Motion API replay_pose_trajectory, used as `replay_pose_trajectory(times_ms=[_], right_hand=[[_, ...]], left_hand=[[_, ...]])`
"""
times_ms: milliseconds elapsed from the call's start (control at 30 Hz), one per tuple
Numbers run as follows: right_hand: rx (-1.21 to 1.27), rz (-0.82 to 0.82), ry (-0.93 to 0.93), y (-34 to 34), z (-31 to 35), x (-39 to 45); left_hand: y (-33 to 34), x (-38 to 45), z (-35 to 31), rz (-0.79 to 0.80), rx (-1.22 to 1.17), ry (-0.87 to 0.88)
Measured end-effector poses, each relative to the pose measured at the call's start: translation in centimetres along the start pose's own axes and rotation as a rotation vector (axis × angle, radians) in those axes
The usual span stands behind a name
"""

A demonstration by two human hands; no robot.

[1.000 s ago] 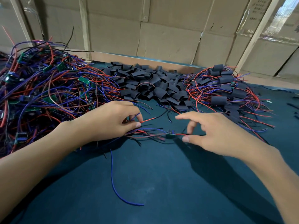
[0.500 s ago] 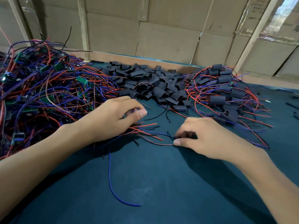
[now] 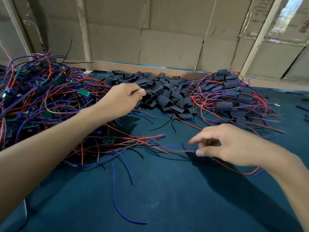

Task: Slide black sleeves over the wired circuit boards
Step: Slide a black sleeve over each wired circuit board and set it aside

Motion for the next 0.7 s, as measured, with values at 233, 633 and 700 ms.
replay_pose_trajectory(times_ms=[233,633,700], right_hand=[[0.386,-0.120,-0.016,-2.1,-1.2,-0.5],[0.512,-0.652,-0.102,-4.6,-0.4,-1.1],[0.482,-0.670,-0.112,-4.2,0.1,-1.0]], left_hand=[[4.7,4.3,2.8,0.138,0.468,0.038],[4.5,5.4,4.1,0.570,0.740,-0.089],[5.1,5.5,3.8,0.580,0.682,-0.081]])
Point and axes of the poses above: each hand's wrist, its own x-axis towards the middle knuckle, its own y-axis out of the palm, z = x × y, the point moved 10 cm from there along x, towards the middle knuckle, and after that the axes turned 10 degrees about -x, right-handed, at the moved point
